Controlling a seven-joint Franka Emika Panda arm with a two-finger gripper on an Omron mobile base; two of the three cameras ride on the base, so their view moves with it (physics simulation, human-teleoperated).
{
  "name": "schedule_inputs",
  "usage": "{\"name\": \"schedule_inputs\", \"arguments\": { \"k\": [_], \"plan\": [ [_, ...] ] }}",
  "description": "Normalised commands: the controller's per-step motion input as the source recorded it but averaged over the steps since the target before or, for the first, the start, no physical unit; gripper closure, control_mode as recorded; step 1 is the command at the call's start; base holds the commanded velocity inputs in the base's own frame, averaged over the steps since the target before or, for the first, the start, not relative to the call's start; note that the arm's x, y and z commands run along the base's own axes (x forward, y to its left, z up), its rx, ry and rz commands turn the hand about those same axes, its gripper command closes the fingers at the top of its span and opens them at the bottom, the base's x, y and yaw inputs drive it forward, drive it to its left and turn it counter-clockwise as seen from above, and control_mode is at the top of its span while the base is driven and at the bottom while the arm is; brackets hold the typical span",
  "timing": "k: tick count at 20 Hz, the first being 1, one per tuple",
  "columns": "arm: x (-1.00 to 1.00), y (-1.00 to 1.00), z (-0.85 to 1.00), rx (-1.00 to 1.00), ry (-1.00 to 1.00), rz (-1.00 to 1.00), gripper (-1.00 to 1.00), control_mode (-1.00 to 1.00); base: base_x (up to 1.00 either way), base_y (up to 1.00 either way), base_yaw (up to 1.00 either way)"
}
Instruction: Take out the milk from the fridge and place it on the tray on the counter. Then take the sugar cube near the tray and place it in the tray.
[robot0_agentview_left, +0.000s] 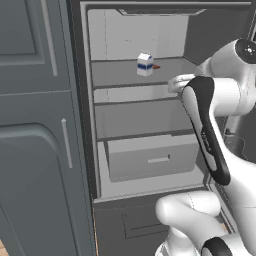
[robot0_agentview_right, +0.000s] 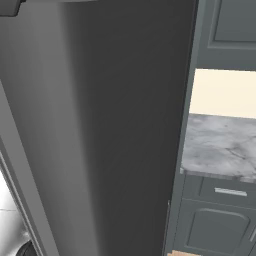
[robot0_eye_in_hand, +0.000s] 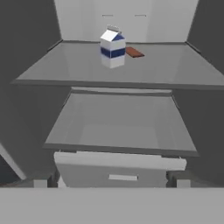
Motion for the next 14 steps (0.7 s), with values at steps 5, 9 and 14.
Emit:
{"name": "schedule_inputs", "arguments": {
  "k": [5, 9, 14],
  "plan": [
    [0.02, 0.00, 0.39, 0.00, -0.15, 0.01, -1.00, -1.00, 0.00, 0.00, 0.00],
    [0.23, 0.00, 0.11, 0.00, -0.20, 0.06, -1.00, -1.00, 0.00, 0.00, 0.00],
    [0.24, 0.00, 0.00, 0.00, -0.05, 0.05, -1.00, -1.00, 0.00, 0.00, 0.00]
  ]
}}
